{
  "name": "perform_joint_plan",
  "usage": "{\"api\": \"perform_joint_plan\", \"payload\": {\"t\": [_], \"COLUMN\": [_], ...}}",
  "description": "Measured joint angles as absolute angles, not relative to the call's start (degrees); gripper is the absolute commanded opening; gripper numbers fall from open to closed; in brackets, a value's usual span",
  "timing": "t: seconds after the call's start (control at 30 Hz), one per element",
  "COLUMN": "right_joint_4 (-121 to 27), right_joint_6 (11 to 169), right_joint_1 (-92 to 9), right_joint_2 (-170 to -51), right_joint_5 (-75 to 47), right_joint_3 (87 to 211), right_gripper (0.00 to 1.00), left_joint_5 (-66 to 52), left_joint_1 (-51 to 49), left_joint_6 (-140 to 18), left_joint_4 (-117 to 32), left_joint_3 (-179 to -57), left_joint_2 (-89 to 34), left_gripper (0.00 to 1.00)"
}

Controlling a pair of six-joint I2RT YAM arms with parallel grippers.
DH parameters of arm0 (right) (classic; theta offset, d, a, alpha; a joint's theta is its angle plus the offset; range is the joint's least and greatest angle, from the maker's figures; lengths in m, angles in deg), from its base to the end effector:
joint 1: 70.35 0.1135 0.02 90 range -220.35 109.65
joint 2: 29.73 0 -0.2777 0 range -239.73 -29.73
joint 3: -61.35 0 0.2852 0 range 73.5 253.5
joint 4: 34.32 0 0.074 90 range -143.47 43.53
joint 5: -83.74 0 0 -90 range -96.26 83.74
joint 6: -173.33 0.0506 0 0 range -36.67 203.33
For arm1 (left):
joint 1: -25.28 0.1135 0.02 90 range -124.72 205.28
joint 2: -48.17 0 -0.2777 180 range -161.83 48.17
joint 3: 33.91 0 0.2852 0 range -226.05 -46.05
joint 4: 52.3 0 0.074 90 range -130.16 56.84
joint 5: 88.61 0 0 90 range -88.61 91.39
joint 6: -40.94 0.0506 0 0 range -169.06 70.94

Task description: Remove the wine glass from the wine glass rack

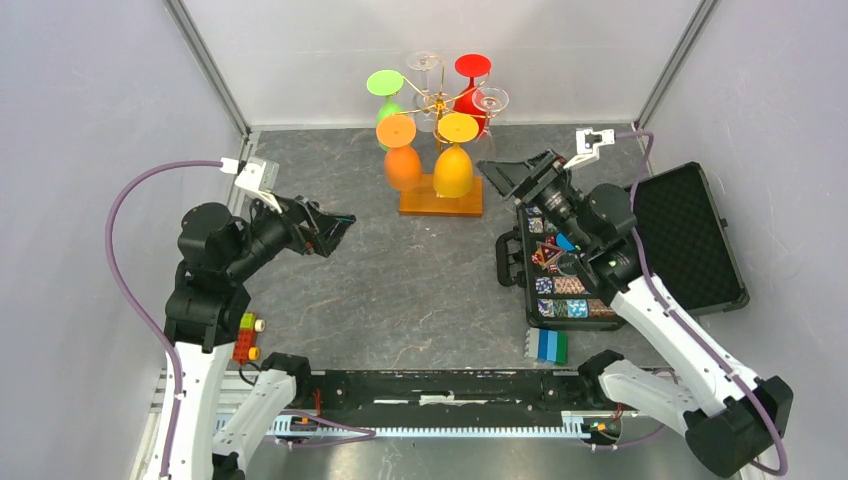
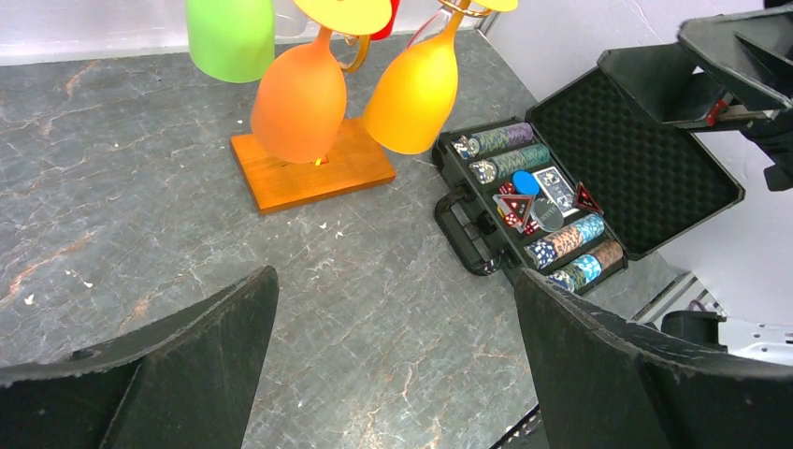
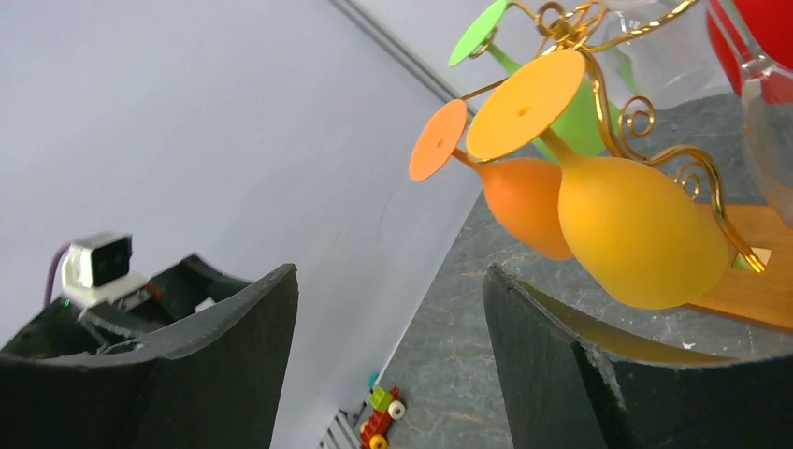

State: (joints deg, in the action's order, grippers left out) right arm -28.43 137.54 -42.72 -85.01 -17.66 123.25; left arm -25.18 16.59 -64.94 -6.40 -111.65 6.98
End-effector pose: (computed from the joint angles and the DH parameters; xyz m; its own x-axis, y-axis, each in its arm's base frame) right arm 0.2308 0.1321 0.4014 -0.3952 0.6906 -0.6057 -0.5215 0.3741 0.7669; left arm 0.1526 -0.0462 0.4469 -0.3108 -0.2001 -0.9292 0.5057 0.7930 -0.3399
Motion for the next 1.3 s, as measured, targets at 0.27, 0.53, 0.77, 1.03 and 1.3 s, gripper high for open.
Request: {"api": "perform_joint_plan", "payload": {"t": [0.27,0.53,0.77,1.03,1.3], "right_joint_4": [-33.65,-29.21,-27.12,-24.91,-23.22], "right_joint_6": [144.17,148.6,151.8,153.54,153.68], "right_joint_1": [-39.81,-39.81,-39.59,-39.26,-39.0], "right_joint_2": [-90.17,-98.0,-103.11,-103.31,-101.34], "right_joint_5": [-2.8,2.49,5.23,7.26,7.98], "right_joint_3": [125.77,127.14,128.7,128.76,128.26], "right_gripper": [0.67,0.55,0.54,0.27,0.53], "left_joint_5": [-24.33,-24.18,-23.1,-22.56,-22.19], "left_joint_1": [16.59,16.59,16.59,16.59,16.59], "left_joint_6": [-64.94,-64.94,-64.94,-64.94,-64.94], "left_joint_4": [-6.12,-6.01,-6.01,-5.99,-5.99], "left_joint_3": [-111.22,-110.47,-110.15,-109.36,-109.36], "left_joint_2": [7.83,8.01,7.9,7.44,7.42], "left_gripper": [1.0,1.0,1.0,1.0,1.0]}}
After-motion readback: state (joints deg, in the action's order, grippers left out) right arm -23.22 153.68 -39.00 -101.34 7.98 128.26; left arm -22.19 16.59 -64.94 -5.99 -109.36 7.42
